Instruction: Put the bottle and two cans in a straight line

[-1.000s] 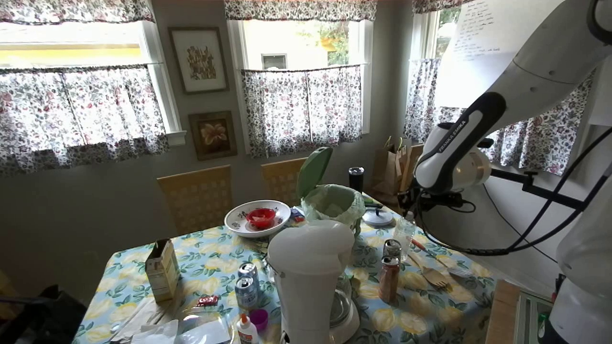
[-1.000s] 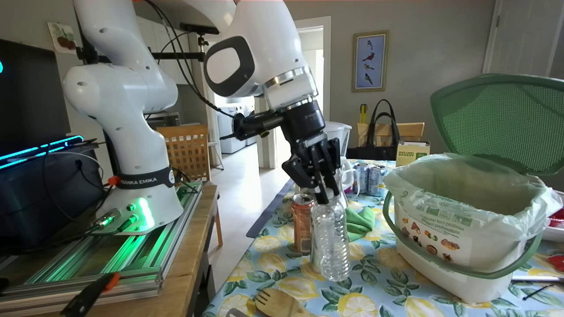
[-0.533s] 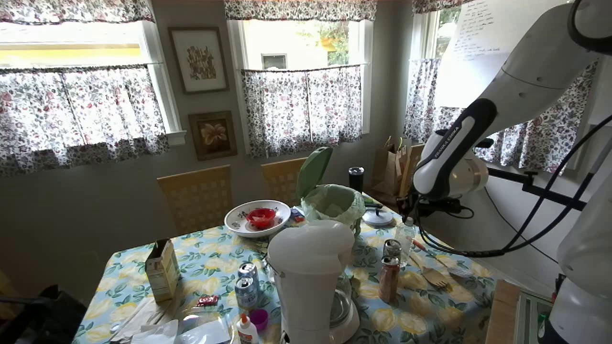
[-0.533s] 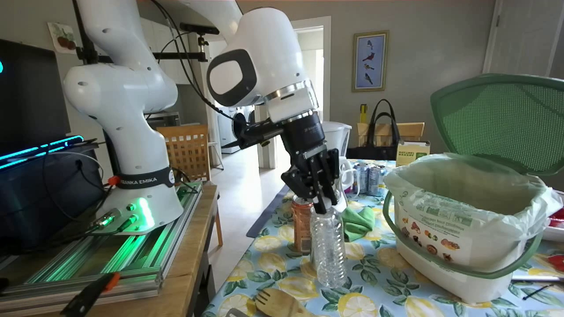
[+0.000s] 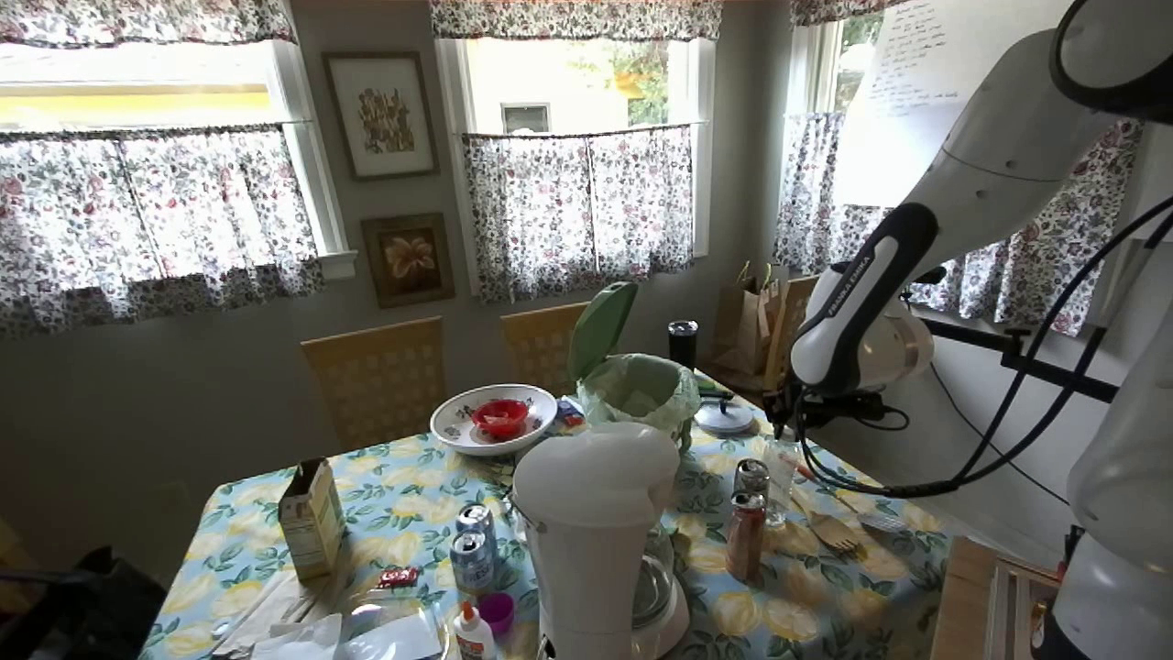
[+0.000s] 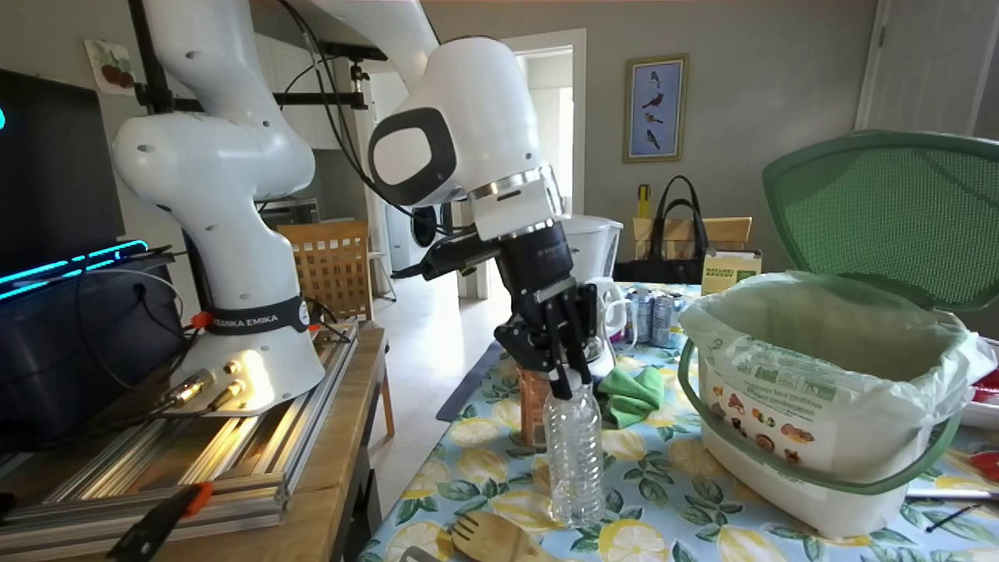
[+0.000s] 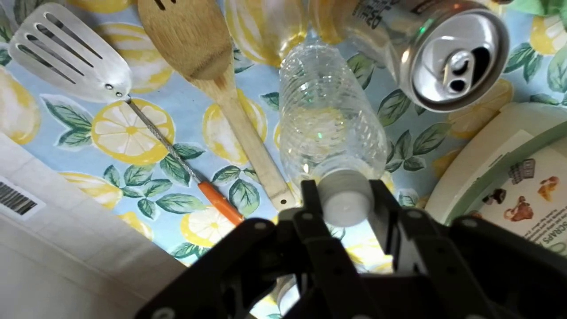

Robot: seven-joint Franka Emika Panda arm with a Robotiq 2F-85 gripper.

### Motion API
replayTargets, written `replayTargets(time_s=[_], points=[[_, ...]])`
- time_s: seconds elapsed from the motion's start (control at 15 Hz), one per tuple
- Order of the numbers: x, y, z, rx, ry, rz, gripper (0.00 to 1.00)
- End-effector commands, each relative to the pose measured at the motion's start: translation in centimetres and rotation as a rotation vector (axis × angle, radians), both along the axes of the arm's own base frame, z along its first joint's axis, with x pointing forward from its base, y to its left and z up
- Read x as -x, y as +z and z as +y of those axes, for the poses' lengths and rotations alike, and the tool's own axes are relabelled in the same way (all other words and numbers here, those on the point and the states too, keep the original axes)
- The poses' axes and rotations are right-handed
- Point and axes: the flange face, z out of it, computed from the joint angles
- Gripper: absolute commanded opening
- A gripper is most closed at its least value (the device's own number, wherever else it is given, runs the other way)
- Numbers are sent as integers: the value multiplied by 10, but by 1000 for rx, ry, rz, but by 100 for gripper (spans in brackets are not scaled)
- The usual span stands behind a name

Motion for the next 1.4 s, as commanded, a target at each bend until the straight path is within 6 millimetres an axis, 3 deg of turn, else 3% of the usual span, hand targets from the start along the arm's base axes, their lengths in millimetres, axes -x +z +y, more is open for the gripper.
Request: replayTargets(time_s=[0.0, 0.2, 0.33, 0.47, 0.8, 1.07, 1.33], points=[[-3, -6, -10, 15, -14, 1, 8], [-3, -5, -13, 25, -11, 3, 8], [-4, -4, -14, 30, -9, 6, 58], [-5, -2, -13, 33, -7, 5, 62], [-12, 8, -8, 52, 12, -9, 97], [-21, 28, 7, 61, 22, -48, 100], [-37, 43, 36, 32, 8, -84, 100]])
